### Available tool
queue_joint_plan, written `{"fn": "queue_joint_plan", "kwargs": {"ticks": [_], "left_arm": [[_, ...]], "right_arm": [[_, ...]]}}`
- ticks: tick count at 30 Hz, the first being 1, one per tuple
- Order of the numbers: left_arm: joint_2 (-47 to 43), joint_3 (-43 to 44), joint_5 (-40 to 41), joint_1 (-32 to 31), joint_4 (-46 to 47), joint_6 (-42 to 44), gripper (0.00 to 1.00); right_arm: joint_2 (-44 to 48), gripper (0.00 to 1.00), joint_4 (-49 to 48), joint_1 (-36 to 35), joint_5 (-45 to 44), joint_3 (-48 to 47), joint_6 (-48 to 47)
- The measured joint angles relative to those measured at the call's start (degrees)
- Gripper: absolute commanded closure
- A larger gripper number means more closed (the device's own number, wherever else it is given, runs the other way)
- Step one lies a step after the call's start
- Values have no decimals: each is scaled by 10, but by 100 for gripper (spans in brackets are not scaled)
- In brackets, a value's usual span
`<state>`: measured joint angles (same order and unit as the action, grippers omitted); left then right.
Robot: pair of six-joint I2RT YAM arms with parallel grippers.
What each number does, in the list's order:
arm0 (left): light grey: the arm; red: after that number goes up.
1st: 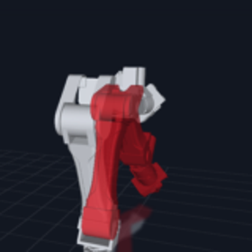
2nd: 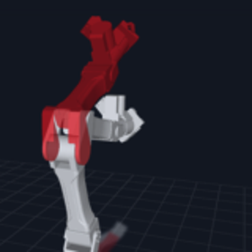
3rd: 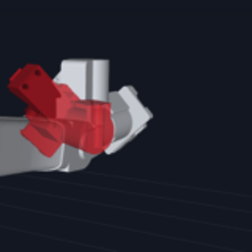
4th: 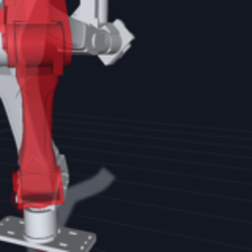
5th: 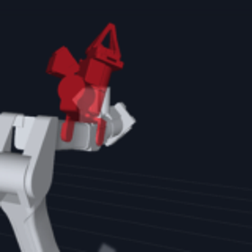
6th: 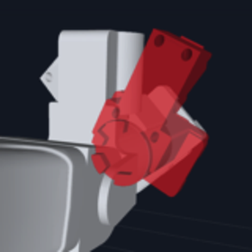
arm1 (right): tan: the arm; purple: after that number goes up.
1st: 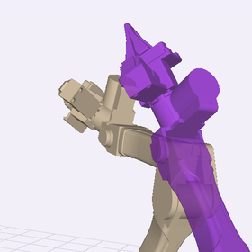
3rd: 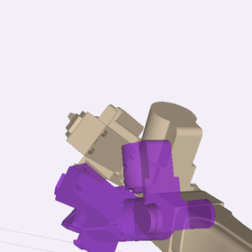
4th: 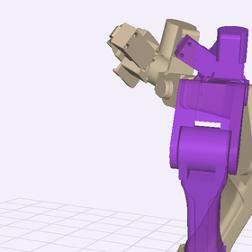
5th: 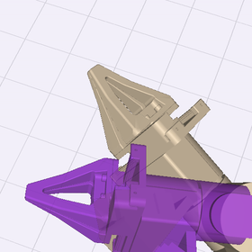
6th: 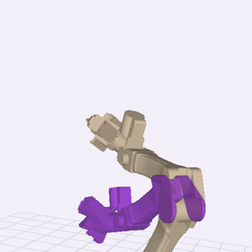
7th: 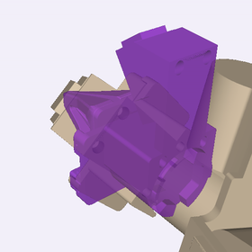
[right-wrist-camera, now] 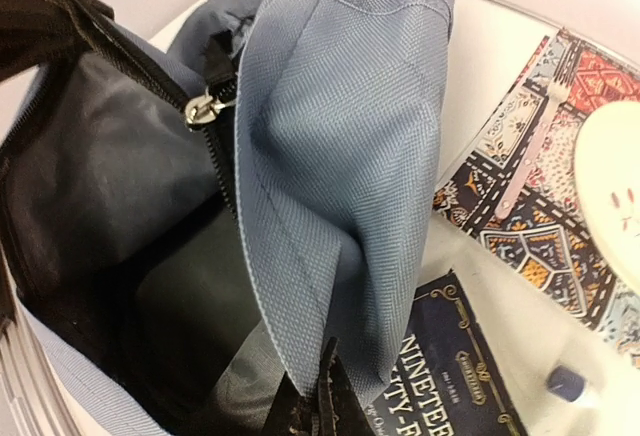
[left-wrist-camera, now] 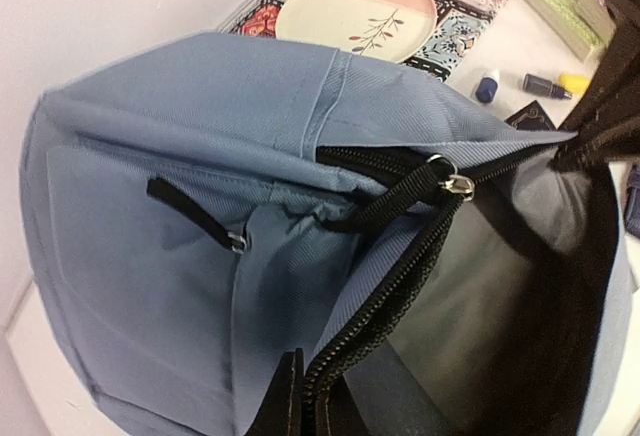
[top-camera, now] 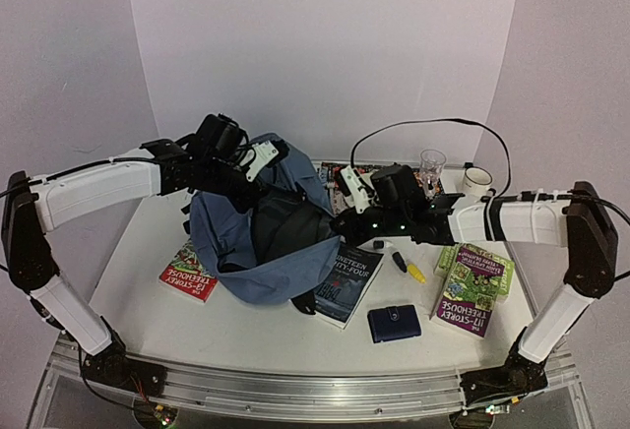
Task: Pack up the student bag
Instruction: Open the largest pocket of the student bag.
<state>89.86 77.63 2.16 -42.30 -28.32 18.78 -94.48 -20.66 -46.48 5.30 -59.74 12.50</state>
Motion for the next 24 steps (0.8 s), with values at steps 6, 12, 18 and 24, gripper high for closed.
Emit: {"fn": "queue_joint_plan", "kwargs": {"ticks": [6,12,18,24], "left_arm": [[13,41,-14,17,-13,37,100],[30,36,-44,20,5,36,98],[106,39,-5,21,59,51,94],[146,41,17,29,99,60,87]], "right_arm": [[-25,100,53,9,-4,-18,-3],[-57,97,64,13,8,-26,30],[-82,94,68,12,27,-48,61],[-87,57,73,11,28,-50,91]]}}
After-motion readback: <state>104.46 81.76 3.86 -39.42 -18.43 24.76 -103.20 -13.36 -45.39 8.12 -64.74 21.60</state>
